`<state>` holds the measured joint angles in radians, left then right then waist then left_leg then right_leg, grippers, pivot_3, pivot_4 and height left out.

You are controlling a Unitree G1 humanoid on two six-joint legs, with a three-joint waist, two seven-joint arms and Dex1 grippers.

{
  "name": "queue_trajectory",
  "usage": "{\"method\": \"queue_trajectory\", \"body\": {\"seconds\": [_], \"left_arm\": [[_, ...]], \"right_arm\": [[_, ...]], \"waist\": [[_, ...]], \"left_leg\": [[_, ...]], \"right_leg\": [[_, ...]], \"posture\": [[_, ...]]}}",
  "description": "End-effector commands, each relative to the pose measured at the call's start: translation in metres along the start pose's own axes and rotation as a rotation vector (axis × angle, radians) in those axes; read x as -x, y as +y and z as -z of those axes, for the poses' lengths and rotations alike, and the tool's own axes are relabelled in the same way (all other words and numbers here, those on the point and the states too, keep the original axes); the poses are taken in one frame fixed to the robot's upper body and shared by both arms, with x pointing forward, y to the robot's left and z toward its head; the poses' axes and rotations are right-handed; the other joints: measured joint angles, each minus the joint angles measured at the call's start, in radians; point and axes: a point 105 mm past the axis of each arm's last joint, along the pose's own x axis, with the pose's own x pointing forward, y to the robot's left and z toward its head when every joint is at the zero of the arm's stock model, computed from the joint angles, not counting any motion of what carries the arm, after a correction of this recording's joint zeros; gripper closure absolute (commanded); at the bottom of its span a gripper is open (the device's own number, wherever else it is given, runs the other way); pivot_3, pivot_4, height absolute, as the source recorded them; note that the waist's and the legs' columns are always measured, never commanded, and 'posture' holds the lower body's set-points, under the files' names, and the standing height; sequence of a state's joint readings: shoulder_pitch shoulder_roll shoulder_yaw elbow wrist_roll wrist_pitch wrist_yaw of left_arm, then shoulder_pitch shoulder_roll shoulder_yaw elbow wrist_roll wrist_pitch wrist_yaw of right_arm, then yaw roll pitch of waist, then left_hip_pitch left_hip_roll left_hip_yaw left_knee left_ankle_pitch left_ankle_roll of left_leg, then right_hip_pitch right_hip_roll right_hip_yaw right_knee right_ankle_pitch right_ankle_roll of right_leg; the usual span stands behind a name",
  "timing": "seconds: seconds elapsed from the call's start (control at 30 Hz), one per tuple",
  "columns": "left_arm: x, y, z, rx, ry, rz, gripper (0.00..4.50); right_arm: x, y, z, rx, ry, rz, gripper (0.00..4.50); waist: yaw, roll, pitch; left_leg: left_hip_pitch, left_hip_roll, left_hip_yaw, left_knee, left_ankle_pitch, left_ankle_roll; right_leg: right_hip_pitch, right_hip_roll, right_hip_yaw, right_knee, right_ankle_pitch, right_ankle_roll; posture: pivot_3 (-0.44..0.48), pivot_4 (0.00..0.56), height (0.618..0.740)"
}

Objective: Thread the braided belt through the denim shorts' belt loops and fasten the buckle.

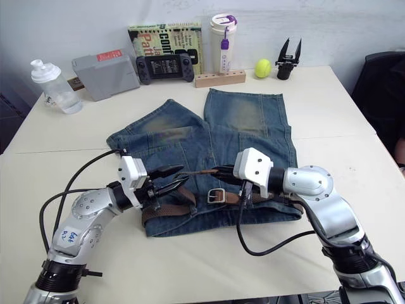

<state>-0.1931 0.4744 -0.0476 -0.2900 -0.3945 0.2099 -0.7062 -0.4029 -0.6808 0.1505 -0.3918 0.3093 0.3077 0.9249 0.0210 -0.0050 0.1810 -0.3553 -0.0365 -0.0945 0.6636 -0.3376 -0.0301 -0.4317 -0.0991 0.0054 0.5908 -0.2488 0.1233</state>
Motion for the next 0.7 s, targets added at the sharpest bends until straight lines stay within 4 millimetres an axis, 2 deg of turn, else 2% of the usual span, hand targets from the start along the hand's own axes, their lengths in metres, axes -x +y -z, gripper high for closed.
{"method": "queue_trajectory", "body": {"seconds": [0.03,0.57,0.6,0.63,0.7], "left_arm": [[-0.001,0.002,-0.007,-0.027,-0.028,-0.004,4.47],[-0.005,-0.003,-0.008,-0.032,-0.035,0.0,4.47],[-0.005,-0.003,-0.008,-0.032,-0.035,0.0,4.5],[-0.005,-0.004,-0.008,-0.034,-0.033,0.001,4.5],[-0.005,-0.005,-0.007,-0.036,-0.031,0.003,4.5]], "right_arm": [[0.0,0.002,-0.014,0.041,-0.042,-0.006,4.5],[0.002,-0.008,-0.004,-0.076,-0.014,0.083,4.5],[0.002,-0.009,-0.004,-0.08,-0.013,0.091,3.7],[0.002,-0.009,-0.003,-0.086,-0.013,0.097,3.47],[0.002,-0.009,-0.002,-0.092,-0.009,0.102,2.49]], "waist": [[0.0,0.0,0.0],[0.0,0.0,0.0],[0.0,0.0,0.0],[0.0,0.0,0.0],[0.0,0.0,0.0]], "left_leg": [[0.0,0.0,0.0,0.0,0.0,0.0],[0.0,0.0,0.0,0.0,0.0,0.0],[0.0,0.0,0.0,0.0,0.0,0.0],[0.0,0.0,0.0,0.0,0.0,0.0],[0.0,0.0,0.0,0.0,0.0,0.0]], "right_leg": [[0.0,0.0,0.0,0.0,0.0,0.0],[0.0,0.0,0.0,0.0,0.0,0.0],[0.0,0.0,0.0,0.0,0.0,0.0],[0.0,0.0,0.0,0.0,0.0,0.0],[0.0,0.0,0.0,0.0,0.0,0.0]], "posture": [[0.0,0.15,0.708],[0.0,0.15,0.708],[0.0,0.15,0.708],[0.0,0.15,0.708],[0.0,0.15,0.708]]}}
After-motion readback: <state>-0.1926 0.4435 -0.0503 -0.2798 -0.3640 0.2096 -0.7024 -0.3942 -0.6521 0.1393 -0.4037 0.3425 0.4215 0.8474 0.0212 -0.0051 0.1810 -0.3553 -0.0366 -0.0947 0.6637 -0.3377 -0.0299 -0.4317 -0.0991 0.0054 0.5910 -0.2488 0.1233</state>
